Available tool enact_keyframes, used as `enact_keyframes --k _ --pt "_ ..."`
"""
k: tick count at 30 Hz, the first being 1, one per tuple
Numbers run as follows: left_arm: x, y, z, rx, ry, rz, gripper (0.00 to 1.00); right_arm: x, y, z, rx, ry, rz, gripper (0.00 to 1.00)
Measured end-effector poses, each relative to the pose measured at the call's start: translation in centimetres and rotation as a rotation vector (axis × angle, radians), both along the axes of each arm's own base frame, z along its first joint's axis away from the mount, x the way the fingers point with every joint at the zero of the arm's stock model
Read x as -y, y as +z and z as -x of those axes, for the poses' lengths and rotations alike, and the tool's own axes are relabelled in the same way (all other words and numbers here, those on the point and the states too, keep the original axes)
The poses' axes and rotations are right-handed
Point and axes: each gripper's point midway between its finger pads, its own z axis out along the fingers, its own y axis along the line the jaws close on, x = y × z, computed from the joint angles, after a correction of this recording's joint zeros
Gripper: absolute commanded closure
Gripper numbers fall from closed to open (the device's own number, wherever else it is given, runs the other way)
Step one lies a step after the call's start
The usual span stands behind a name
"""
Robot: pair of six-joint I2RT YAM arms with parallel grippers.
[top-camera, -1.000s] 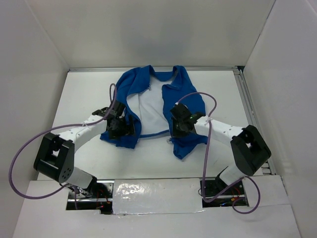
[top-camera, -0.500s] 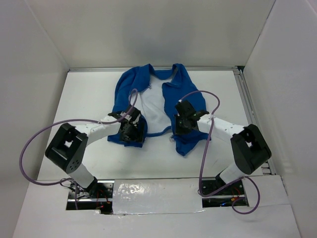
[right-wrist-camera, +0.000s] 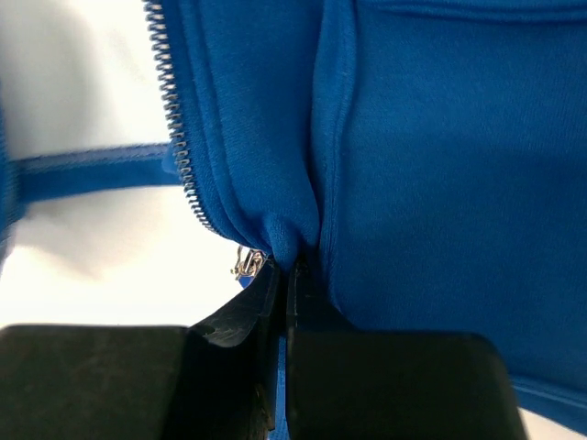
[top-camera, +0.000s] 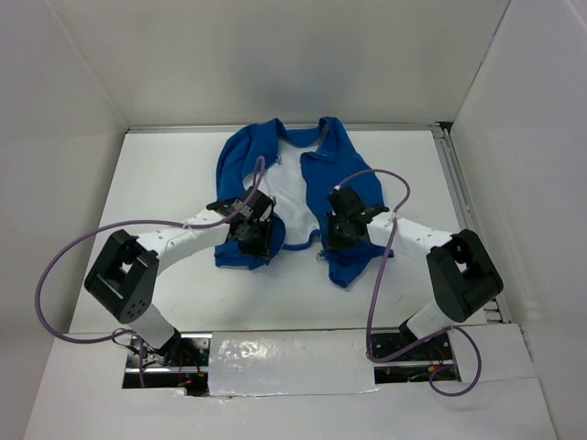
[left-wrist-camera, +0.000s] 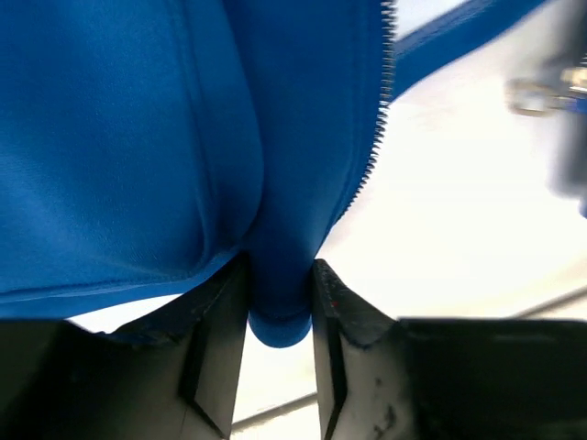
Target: Zip up the jacket
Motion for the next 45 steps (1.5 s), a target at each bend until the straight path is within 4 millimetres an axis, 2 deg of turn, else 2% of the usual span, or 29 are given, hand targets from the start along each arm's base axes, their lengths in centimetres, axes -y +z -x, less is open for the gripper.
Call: enact_keyframes --k 1,6,10,12,16,21,25,27,29,31,34,37,40,42,45 --pt "0.2 0.5 0.0 0.007 -0.003 0.015 0.61 0.2 -0.1 -0.1 -0.002 -0.007 0.0 1.0" --pt "0.7 3.2 -0.3 0.045 -0.007 0.092 0.63 1.1 -0.5 -0.3 -0.007 -0.035 0.004 1.0" --pt "0.3 4.5 -0.7 0.057 0.01 0.138 0.6 2.3 -1.3 -0.5 -0.021 -0.079 0.003 1.0" --pt "-0.1 5.1 -0.9 0.063 0.023 0.155 0.51 3.4 -1.9 -0.6 -0.034 -0.124 0.0 1.0" --pt "-0.9 6.1 -1.5 0.077 0.056 0.186 0.51 5.4 -2.5 -1.2 -0.054 -0.212 -0.007 1.0" --pt "-1.8 6.3 -2.2 0.074 0.089 0.205 0.51 5.9 -2.6 -1.5 -0.053 -0.235 -0.017 1.0" --pt "-1.2 6.1 -1.6 0.068 0.035 0.228 0.23 5.6 -2.6 -1.4 -0.05 -0.222 -0.016 1.0" --pt "0.1 6.1 -0.9 0.076 -0.032 0.238 0.18 5.5 -2.6 -1.3 -0.047 -0.216 -0.011 1.0" --pt "1.9 6.1 0.5 0.079 -0.113 0.246 0.18 5.5 -2.6 -1.3 -0.044 -0.211 -0.007 1.0" --pt "3.7 5.6 2.0 0.07 -0.19 0.239 0.18 5.4 -2.6 -1.3 -0.043 -0.209 -0.005 1.0" --pt "4.9 3.2 3.4 0.012 -0.236 0.177 0.23 5.4 -2.6 -1.3 -0.04 -0.205 -0.003 1.0" --pt "4.7 0.2 3.4 -0.052 -0.216 0.072 0.29 5.3 -2.6 -1.3 -0.039 -0.203 -0.002 1.0" --pt "3.9 -2.2 3.0 -0.114 -0.153 -0.041 0.29 5.3 -2.6 -1.3 -0.033 -0.198 -0.001 1.0" --pt "3.5 -3.1 2.6 -0.135 -0.116 -0.104 0.3 5.3 -2.6 -1.2 -0.029 -0.198 -0.003 1.0" --pt "3.3 -3.1 2.2 -0.135 -0.08 -0.154 0.35 5.2 -2.6 -1.2 -0.02 -0.196 -0.005 1.0"
